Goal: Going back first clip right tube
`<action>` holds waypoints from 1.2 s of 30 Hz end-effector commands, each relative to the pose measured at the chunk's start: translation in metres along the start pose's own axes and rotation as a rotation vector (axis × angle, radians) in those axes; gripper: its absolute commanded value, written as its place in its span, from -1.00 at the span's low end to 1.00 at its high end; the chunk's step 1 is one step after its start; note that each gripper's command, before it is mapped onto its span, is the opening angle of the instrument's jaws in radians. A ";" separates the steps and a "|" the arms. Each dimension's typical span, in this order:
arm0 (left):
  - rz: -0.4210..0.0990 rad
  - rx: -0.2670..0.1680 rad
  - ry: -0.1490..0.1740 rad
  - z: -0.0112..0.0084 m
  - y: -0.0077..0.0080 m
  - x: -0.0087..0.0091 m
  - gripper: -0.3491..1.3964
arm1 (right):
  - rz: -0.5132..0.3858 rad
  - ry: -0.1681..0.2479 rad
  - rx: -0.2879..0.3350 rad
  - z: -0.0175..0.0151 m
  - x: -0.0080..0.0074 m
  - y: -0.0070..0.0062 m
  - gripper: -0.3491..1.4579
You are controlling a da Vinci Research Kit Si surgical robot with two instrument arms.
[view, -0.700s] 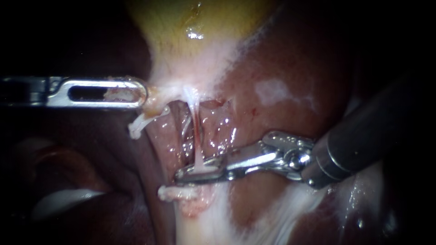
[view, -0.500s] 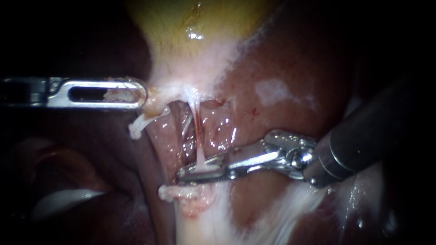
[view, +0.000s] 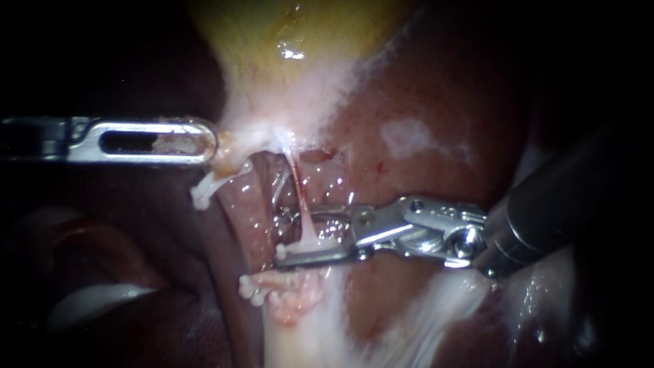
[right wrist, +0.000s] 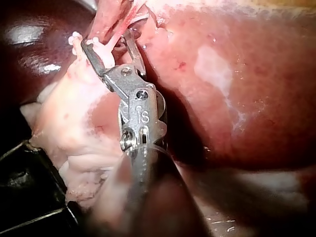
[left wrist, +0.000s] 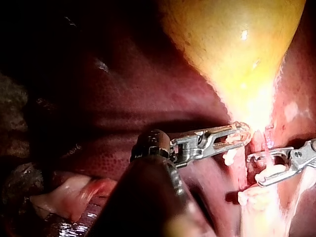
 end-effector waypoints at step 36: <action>0.003 -0.001 -0.001 -0.0002 0.0004 0.0003 -1.00 | -0.215 -0.021 -0.025 -0.0161 0.0059 -0.0026 -0.06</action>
